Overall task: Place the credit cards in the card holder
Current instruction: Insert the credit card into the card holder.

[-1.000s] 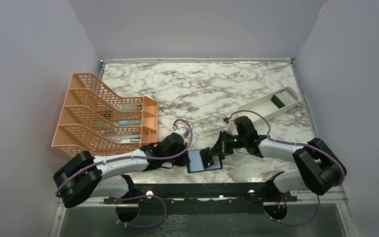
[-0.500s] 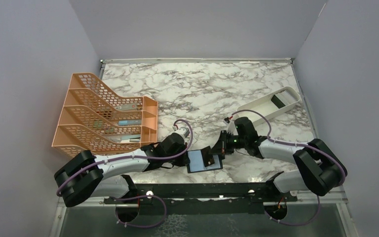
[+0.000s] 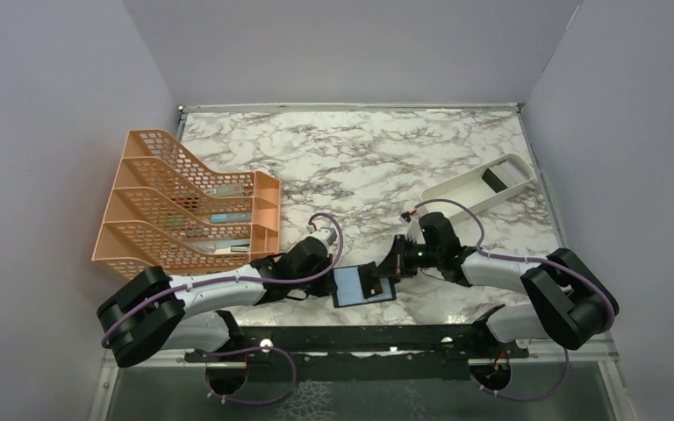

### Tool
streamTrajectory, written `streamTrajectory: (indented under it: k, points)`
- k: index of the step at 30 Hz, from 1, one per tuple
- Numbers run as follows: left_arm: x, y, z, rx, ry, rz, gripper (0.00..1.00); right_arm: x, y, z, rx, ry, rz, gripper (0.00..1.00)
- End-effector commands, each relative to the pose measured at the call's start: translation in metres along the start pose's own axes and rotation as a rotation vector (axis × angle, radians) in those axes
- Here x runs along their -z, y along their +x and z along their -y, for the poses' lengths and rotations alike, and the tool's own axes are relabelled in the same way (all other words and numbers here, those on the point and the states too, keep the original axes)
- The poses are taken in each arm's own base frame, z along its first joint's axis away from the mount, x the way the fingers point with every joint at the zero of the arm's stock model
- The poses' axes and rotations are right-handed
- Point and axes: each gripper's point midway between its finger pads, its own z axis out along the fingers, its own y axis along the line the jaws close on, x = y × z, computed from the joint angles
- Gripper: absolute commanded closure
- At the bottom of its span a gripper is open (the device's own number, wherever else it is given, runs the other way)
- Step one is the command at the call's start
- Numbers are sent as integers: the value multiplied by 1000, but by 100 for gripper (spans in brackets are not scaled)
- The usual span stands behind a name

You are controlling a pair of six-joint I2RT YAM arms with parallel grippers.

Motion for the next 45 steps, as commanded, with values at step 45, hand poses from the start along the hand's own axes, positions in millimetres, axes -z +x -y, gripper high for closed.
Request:
streamTrajectory:
  k: [45]
  points:
    - [0, -4, 10, 6, 41, 10, 100, -7, -5, -12, 0, -108, 78, 99]
